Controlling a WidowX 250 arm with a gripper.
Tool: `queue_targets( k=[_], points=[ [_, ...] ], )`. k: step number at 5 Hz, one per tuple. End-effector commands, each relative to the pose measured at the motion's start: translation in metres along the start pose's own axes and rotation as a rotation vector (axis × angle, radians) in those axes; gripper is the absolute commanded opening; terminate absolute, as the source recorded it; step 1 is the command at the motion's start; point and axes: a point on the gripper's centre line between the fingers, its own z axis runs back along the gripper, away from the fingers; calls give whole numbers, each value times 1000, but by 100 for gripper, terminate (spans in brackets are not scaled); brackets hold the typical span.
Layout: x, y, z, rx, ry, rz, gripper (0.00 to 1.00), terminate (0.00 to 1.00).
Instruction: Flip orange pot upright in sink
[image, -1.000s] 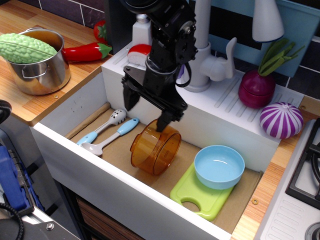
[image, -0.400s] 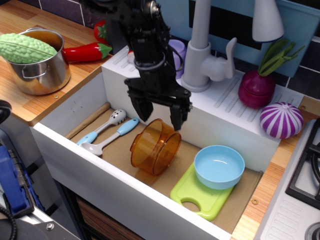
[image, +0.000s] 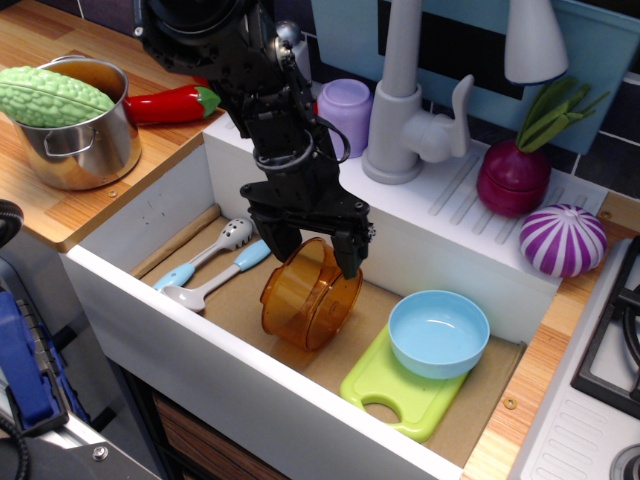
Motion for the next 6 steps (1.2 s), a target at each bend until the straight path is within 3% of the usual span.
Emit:
queue_targets(
  k=[1, 2, 3, 4, 5, 6],
  points=[
    [2, -7, 1, 8, -29, -12, 100, 0],
    [4, -9, -7, 11, -57, -2, 0, 0],
    [7, -7, -4, 52, -46, -35, 0, 0],
    [8, -11, 7, 285, 12, -201, 0, 0],
    [4, -14, 16, 480, 62, -319, 0, 0],
    [-1, -11, 10, 491, 35, -325, 0, 0]
  ],
)
